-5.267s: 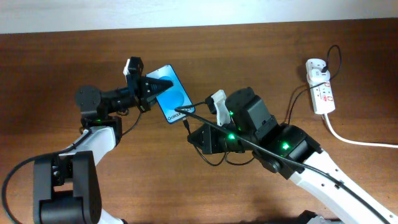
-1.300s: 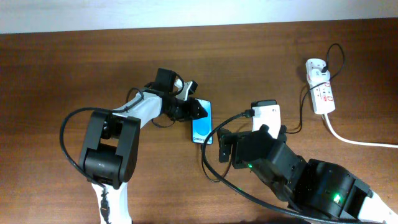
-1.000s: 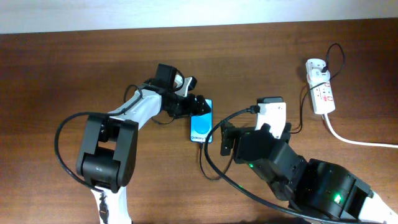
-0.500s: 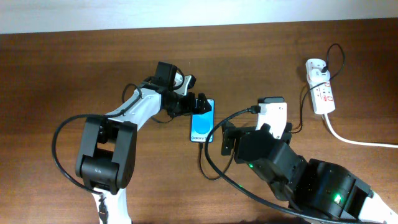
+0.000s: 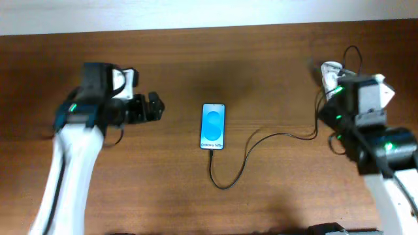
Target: Plug charger to phone and switch on socket
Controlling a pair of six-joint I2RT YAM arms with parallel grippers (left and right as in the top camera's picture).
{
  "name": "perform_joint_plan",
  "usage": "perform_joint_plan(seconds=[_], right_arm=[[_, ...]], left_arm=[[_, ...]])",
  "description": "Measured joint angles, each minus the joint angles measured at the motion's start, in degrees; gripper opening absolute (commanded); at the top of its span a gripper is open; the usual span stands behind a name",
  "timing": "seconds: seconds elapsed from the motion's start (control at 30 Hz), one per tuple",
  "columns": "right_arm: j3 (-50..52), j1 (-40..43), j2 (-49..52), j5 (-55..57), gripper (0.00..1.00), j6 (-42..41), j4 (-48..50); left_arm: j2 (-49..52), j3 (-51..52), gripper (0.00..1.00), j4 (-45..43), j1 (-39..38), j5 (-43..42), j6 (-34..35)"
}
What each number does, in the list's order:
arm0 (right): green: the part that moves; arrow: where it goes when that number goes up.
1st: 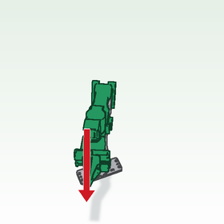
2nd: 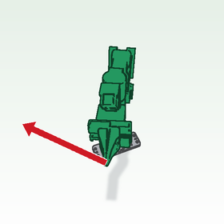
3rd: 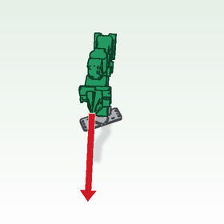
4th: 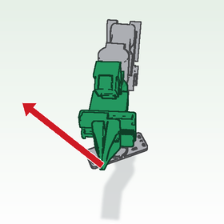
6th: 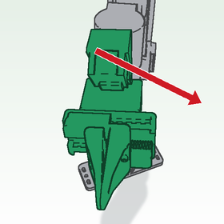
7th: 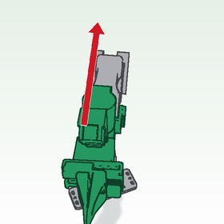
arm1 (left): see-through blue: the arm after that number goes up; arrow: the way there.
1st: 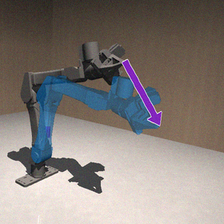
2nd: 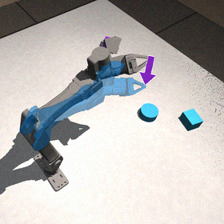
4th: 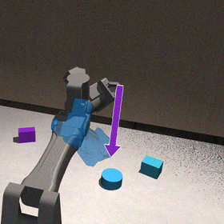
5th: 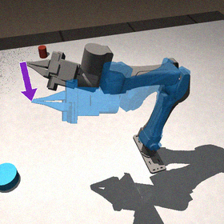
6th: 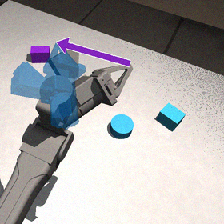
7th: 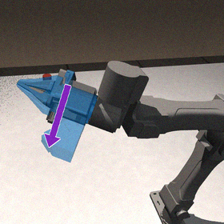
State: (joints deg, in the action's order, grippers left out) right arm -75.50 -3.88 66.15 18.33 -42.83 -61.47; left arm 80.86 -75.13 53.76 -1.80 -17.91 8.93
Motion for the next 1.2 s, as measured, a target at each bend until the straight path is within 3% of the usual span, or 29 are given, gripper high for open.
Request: perform_joint_plan(seconds=[0.17,0.27,0.33,0.43,0.57,0.77,1.0,1.2], right_arm=[[-1.3,18.7,10.7,-12.9,0.04,5.2,-1.0],[-7.2,24.6,18.7,-17.2,0.04,6.3,-3.8],[-15.3,26.5,26.3,-18.7,0.04,8.0,-7.4],[-30.0,28.1,38.1,-19.7,0.04,9.0,-15.1],[-41.1,28.6,50.6,-20.0,0.04,10.3,-18.1],[-42.2,28.6,61.7,-23.0,0.04,10.5,-10.2],[-42.3,28.6,65.0,-26.6,0.04,8.7,-2.1],[-42.3,27.8,67.9,-28.0,0.04,6.6,-1.1]], left_arm=[[-27.8,-0.1,0.99,9.9,0.0,8.0,3.1],[-43.0,-0.1,0.99,11.4,0.0,13.9,4.2],[-52.8,-0.4,0.99,12.9,0.0,16.0,4.4],[-59.5,-0.4,0.99,15.5,0.0,18.5,4.4],[-62.2,-0.3,0.99,22.6,0.0,24.0,4.4],[-62.2,0.1,0.99,38.6,0.0,27.0,4.4],[-62.2,0.2,0.99,38.7,0.0,27.4,4.4],[-63.2,0.2,0.99,38.6,0.0,27.4,4.4]])
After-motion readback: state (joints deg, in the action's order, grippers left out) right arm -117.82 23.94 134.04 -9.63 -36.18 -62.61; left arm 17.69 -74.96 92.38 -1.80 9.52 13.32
